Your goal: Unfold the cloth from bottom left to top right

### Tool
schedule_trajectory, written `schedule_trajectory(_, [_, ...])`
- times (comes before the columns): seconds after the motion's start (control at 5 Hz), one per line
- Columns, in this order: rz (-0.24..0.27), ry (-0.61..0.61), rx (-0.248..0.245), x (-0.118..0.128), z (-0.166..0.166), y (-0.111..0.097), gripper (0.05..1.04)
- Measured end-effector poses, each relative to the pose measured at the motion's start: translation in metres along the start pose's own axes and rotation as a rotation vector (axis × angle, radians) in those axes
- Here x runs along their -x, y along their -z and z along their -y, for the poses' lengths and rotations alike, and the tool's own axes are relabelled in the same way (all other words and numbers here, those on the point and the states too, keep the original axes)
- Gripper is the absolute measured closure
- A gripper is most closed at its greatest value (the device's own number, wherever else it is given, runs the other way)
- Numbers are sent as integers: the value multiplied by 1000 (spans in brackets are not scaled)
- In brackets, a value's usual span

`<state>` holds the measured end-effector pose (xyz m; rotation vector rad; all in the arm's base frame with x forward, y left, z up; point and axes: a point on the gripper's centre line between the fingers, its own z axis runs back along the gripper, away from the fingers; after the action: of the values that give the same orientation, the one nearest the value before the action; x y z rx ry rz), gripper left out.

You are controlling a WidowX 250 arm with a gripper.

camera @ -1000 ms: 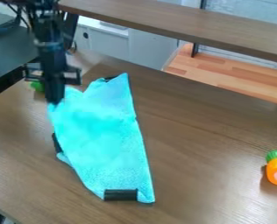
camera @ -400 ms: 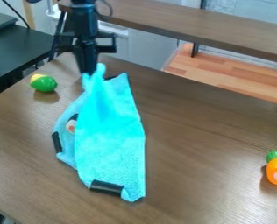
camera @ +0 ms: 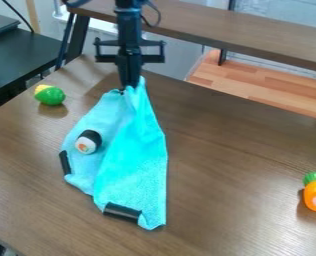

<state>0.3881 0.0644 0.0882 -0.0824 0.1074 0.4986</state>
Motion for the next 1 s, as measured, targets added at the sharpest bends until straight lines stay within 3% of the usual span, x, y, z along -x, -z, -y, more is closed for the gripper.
schedule_trajectory(0.2, [-22,-45,3,0,20,11,1030])
schedule_trajectory(1.0, [-106,-251,3,-1,79,11,1031])
